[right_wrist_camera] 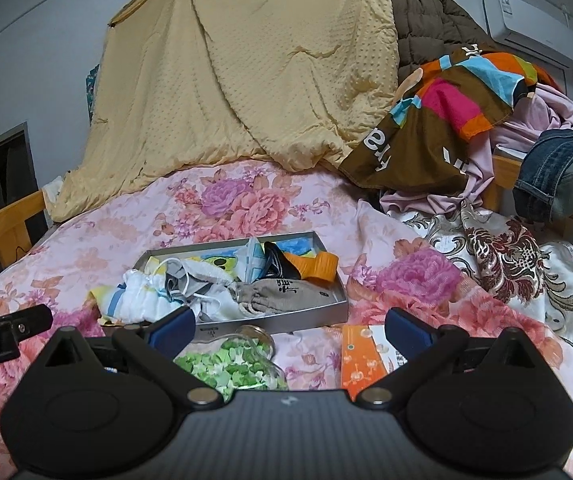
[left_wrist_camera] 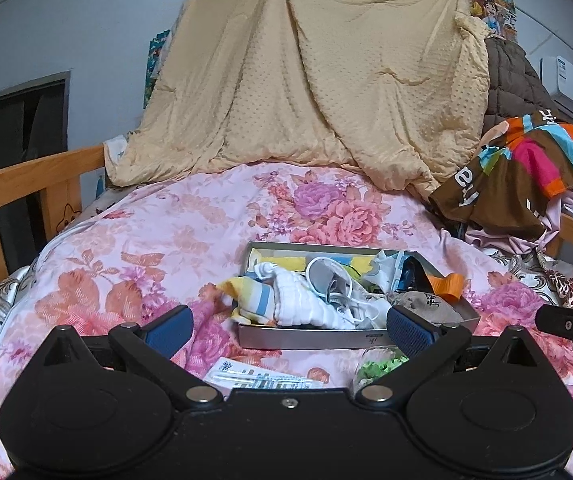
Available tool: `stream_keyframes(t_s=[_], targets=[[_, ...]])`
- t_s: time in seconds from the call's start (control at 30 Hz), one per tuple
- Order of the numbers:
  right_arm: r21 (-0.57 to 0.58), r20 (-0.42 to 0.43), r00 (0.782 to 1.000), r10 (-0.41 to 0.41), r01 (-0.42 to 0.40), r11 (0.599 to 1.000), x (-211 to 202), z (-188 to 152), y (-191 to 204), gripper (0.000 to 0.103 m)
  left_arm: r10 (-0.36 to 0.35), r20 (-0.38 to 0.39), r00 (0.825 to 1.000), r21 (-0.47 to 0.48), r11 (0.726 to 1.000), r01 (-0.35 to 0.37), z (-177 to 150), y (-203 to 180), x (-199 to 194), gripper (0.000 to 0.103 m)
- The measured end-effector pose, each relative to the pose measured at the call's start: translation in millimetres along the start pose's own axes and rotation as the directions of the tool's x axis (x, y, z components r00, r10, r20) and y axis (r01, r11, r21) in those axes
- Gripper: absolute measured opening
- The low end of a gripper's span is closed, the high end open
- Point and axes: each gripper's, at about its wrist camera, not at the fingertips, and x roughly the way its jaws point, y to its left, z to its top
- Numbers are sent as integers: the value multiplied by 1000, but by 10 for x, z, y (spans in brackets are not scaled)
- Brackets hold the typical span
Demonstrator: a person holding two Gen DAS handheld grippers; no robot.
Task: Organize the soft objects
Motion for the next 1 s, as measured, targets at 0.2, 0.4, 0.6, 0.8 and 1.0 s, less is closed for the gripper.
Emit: stream_keyframes(t_s=[0.2,0.4,0.6,0.8,1.0], targets=[[-6,2,1000,-11,11,1000,-94,-44,9,103,6,-15,1000,1,1000,-6,-103,28,-83,102],[-13,-14,1000,-10,10,1000,-168,-117,45,103,18,-37,999,14,1000,-17,-214,53,-141,102],[-24,-30,999,-29,29,999,-225,-199,83,103,32,-54,998,30,999,-31,-292,92,-182,102],[-36,-43,998,-40,39,999,-264,-249,105,103,44,-74,996,11,999,-43,-355,153,-201,102],[-45,-54,997,-53,51,998,-281,-293,120,103,37,-71,997,12,999,-37,-378,156,-249,102]])
